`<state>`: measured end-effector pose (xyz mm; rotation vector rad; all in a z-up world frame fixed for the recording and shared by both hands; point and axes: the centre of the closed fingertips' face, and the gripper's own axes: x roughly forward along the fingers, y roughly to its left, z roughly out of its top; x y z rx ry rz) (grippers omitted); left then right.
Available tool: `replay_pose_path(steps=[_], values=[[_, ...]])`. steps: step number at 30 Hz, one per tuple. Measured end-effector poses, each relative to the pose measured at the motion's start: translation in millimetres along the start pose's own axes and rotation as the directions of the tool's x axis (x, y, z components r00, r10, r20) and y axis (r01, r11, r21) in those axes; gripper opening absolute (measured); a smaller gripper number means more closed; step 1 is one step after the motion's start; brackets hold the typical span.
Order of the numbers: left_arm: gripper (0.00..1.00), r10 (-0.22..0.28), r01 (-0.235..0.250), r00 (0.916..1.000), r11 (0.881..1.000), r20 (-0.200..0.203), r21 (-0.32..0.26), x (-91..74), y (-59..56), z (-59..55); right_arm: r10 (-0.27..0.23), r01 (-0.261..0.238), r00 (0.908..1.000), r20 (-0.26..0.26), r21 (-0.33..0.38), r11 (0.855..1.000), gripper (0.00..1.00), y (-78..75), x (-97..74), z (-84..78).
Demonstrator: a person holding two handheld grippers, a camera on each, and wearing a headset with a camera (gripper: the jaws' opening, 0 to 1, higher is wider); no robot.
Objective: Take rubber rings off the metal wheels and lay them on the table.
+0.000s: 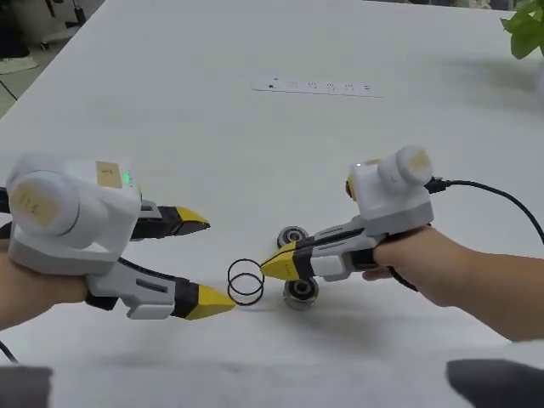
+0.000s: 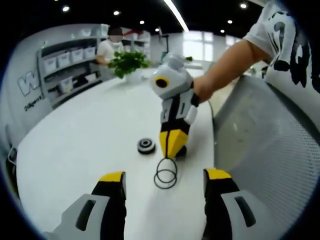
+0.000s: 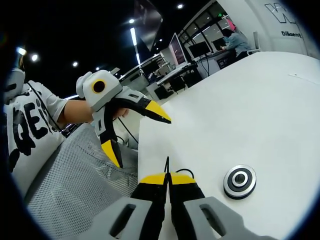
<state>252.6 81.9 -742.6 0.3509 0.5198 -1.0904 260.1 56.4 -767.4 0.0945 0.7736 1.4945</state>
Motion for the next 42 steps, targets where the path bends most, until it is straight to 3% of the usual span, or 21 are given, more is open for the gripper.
replay_pose_path(steps=[20, 31, 42], values=[[0.63, -0.011, 0.011, 0.9998, 1.000, -0.015, -0.007, -0.5, -4.9, -3.8, -0.003, 0.004, 0.9998, -0.021, 0.044, 0.999, 0.00, -3.3, 6.7, -13.7], [0.63, -0.021, 0.021, 0.9994, 1.000, -0.028, -0.015, 1.2, -8.7, -7.7, -0.050, 0.052, 0.9984, -0.026, 0.066, 0.996, 0.00, -13.2, 6.4, -18.4], [0.62, -0.026, 0.025, 0.9990, 1.000, -0.037, -0.018, 2.4, -10.7, -9.6, -0.082, 0.083, 0.9960, -0.037, 0.037, 0.996, 0.00, -18.1, 8.5, -18.8]])
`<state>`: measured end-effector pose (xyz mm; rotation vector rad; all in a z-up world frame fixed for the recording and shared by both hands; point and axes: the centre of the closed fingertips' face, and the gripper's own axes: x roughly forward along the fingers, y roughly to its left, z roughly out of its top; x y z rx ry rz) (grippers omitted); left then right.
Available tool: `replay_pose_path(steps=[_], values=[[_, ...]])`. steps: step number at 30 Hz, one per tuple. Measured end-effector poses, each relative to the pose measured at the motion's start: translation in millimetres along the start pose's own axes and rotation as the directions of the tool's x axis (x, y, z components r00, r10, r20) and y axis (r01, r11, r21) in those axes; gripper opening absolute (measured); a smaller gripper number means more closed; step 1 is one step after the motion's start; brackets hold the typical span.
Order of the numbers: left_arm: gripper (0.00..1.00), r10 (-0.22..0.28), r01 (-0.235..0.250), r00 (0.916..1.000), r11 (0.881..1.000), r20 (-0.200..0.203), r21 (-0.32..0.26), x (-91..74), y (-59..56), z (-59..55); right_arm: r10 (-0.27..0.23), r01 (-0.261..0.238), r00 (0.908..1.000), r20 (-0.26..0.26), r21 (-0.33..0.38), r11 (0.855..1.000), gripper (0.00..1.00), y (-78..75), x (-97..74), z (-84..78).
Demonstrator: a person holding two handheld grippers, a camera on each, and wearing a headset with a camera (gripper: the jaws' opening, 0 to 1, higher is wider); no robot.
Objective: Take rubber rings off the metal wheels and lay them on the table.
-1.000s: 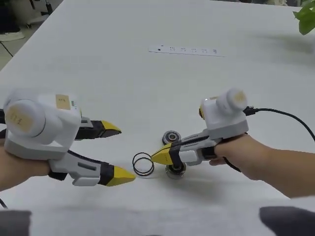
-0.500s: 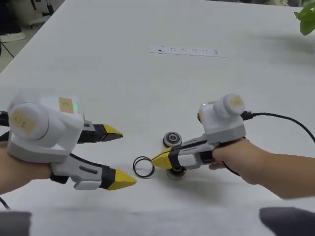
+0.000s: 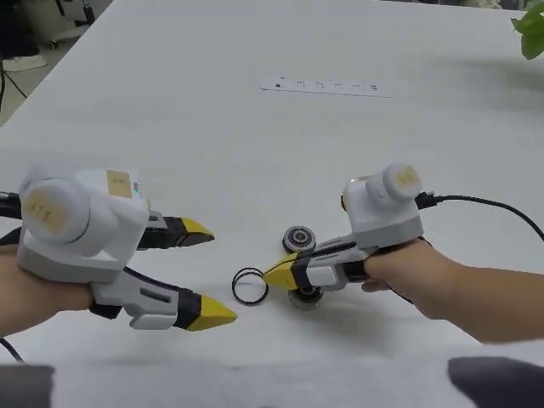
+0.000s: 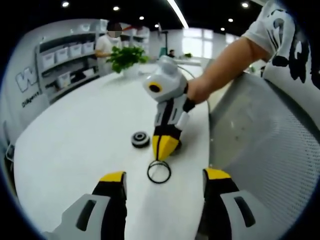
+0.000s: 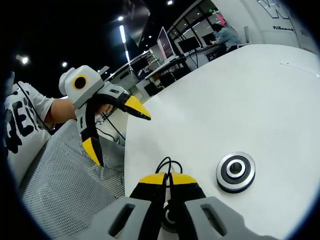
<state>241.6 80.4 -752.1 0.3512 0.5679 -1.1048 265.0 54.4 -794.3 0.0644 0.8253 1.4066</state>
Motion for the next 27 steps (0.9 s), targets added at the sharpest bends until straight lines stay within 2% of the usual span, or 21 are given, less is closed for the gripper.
replay_pose_path(steps=[9, 17, 27], values=[[0.62, -0.003, 0.003, 1.0000, 1.000, -0.007, -0.003, 1.3, 1.0, -2.1, -0.017, 0.017, 0.9998, -0.007, -0.009, 1.000, 0.01, -5.2, 1.1, -1.2], [0.61, -0.013, 0.013, 0.9998, 1.000, -0.016, -0.009, 2.7, -0.9, -4.2, -0.035, 0.033, 0.9989, -0.032, -0.054, 0.998, 0.04, -10.2, 2.2, -3.0], [0.61, -0.017, 0.017, 0.9995, 1.000, -0.026, -0.002, 3.2, -1.9, -5.4, -0.046, 0.044, 0.9983, -0.034, -0.069, 0.997, 0.07, -12.8, 1.5, -3.5]])
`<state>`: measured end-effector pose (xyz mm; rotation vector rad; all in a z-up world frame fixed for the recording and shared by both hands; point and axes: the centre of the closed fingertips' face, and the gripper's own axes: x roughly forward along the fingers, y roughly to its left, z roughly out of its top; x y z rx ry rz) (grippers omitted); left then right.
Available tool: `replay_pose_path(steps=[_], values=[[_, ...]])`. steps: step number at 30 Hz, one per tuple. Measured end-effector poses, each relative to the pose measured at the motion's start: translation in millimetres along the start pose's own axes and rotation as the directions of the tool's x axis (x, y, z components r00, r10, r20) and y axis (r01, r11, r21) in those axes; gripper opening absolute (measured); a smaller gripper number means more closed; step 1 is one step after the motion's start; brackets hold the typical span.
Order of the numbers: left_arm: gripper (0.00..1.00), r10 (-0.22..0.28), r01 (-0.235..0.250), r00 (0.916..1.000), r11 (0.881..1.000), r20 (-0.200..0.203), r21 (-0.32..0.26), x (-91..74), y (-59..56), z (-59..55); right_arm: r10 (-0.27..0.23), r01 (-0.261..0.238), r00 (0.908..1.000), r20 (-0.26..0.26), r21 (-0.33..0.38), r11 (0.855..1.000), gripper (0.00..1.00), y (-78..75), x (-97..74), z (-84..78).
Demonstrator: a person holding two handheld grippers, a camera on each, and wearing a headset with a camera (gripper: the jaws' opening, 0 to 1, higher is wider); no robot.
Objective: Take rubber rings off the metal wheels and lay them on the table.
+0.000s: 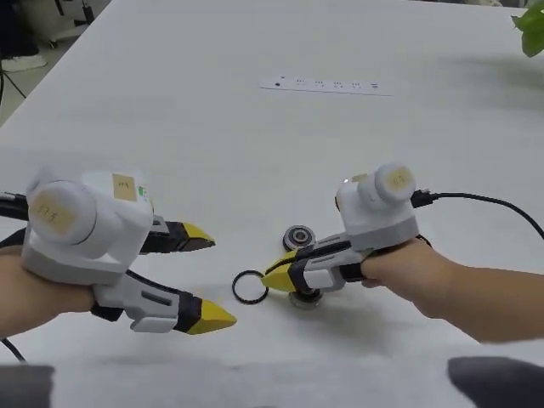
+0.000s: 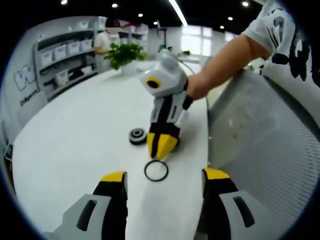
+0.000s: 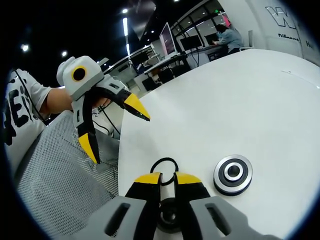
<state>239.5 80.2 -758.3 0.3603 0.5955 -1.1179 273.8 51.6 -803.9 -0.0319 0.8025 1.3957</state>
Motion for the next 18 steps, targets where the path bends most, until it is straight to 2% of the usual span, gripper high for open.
replay_pose_path(steps=[10, 18], values=[[0.61, -0.002, 0.002, 1.0000, 1.000, -0.008, 0.004, -0.3, 0.2, 0.4, 0.000, 0.000, 0.9999, 0.014, -0.008, 1.000, 0.08, 2.0, -6.8, 4.0], [0.61, -0.007, 0.007, 1.0000, 1.000, -0.007, 0.014, 2.5, 1.1, 5.3, 0.001, 0.000, 0.9992, 0.040, -0.018, 1.000, 0.09, 5.4, -16.5, 13.2]])
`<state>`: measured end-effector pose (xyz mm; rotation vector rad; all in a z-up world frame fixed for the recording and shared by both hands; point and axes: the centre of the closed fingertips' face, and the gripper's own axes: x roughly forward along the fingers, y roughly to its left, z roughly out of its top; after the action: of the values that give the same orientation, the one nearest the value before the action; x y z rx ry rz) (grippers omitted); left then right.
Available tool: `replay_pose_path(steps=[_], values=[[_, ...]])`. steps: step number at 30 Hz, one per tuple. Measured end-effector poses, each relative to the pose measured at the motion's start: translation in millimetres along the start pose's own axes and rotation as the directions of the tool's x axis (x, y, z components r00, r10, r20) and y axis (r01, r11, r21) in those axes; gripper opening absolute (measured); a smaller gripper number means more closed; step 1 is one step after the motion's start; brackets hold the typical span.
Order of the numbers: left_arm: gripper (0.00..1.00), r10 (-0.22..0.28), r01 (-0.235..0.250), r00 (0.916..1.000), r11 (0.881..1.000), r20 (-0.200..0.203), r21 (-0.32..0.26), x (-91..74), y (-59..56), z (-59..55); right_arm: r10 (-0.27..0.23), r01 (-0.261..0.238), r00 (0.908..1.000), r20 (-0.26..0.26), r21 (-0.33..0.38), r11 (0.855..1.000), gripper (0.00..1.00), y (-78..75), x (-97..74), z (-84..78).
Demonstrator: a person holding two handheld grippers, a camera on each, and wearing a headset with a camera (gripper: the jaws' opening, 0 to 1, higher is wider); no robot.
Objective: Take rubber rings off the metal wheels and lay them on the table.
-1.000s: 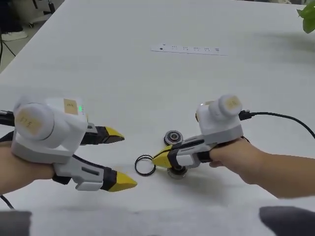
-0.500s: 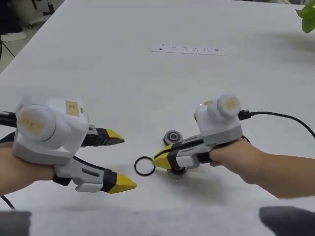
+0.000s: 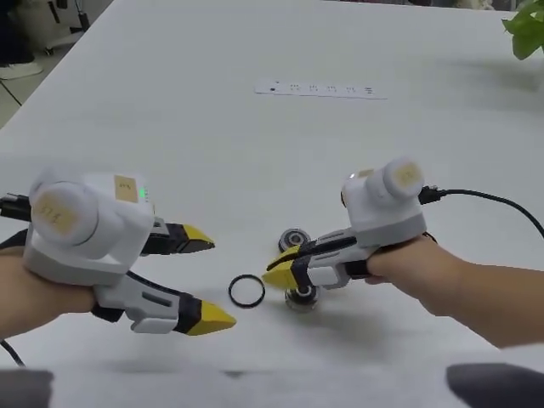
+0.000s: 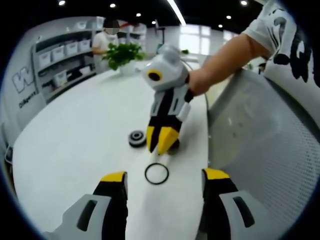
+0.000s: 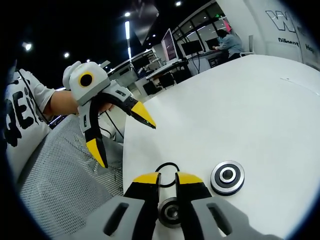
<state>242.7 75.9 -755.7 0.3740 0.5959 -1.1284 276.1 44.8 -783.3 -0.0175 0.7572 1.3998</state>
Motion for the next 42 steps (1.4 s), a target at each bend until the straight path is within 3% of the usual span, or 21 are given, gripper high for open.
replay_pose_path(steps=[16, 24, 42], values=[[0.60, 0.002, -0.002, 0.9999, 1.000, 0.013, 0.005, 9.7, 8.2, 10.6, -0.025, 0.025, 0.9989, 0.041, -0.015, 1.000, 0.11, 0.1, -25.7, 4.2], [0.59, 0.006, -0.006, 0.9999, 1.000, 0.015, 0.009, 11.5, 11.7, 20.4, -0.049, 0.049, 0.9969, 0.061, -0.005, 0.999, 0.11, -8.6, -37.4, 4.3], [0.57, 0.011, -0.011, 0.9999, 1.000, 0.005, 0.014, 23.7, 27.3, 27.4, -0.108, 0.110, 0.9915, 0.071, -0.016, 0.994, 0.12, -21.3, -47.7, 3.9]])
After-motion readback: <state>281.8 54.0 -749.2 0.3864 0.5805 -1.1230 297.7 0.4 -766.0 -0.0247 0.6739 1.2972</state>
